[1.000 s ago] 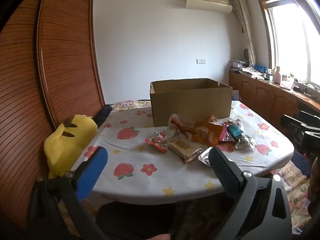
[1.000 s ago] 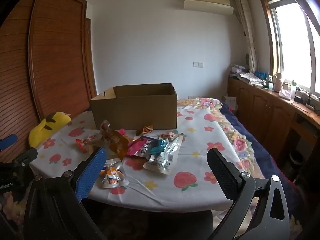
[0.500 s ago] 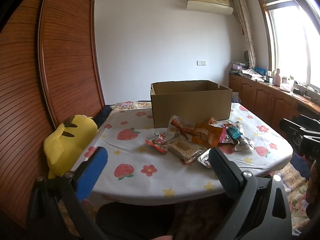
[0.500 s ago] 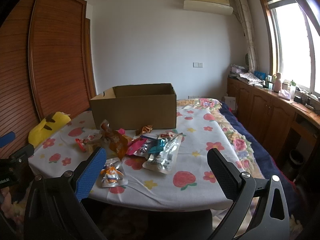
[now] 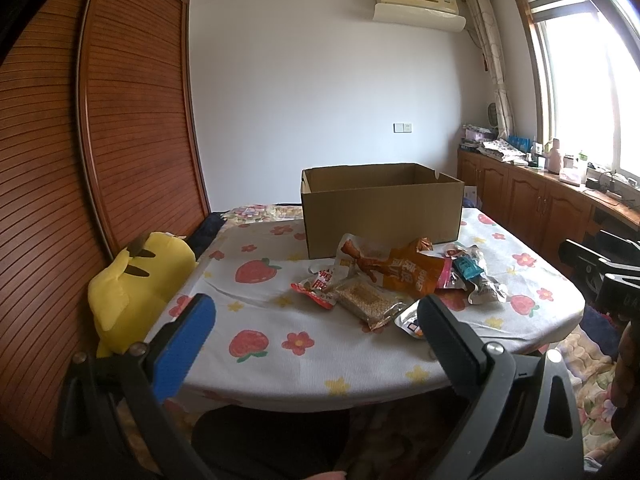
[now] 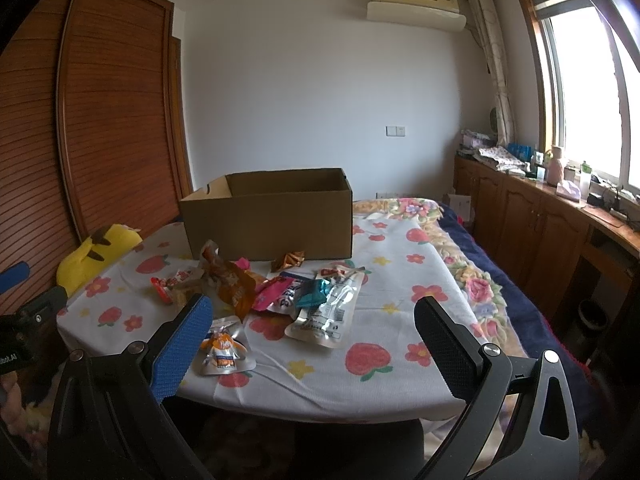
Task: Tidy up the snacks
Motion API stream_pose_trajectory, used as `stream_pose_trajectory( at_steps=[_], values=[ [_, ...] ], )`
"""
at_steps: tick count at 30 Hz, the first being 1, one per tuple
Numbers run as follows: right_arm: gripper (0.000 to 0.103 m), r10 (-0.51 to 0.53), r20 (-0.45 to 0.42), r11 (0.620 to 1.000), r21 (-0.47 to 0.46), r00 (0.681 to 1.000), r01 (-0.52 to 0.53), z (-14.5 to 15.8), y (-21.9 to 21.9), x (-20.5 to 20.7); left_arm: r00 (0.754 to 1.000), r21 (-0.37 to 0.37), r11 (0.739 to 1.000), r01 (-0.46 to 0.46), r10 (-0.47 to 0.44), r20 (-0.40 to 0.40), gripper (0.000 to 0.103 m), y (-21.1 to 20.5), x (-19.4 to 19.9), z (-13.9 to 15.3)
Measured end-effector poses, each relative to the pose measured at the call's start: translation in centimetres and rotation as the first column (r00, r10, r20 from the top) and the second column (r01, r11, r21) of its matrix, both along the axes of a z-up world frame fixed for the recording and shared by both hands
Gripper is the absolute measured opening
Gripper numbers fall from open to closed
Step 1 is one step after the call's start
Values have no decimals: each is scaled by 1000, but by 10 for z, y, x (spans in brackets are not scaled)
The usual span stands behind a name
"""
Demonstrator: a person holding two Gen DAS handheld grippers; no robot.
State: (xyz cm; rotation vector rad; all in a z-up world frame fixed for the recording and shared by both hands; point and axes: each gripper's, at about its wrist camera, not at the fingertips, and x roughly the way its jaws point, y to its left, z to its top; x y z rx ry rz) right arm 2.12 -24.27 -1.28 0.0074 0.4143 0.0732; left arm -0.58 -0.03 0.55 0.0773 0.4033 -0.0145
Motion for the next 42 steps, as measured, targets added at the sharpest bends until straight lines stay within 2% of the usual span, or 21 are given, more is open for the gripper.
stream_pose_trajectory(
  at_steps=[42],
  values=[
    [102,3,-1,1000,-1,1000,-3,1,3,-4,1000,-8,1000,3,-3,0,102,-5,-1,6]
  ],
)
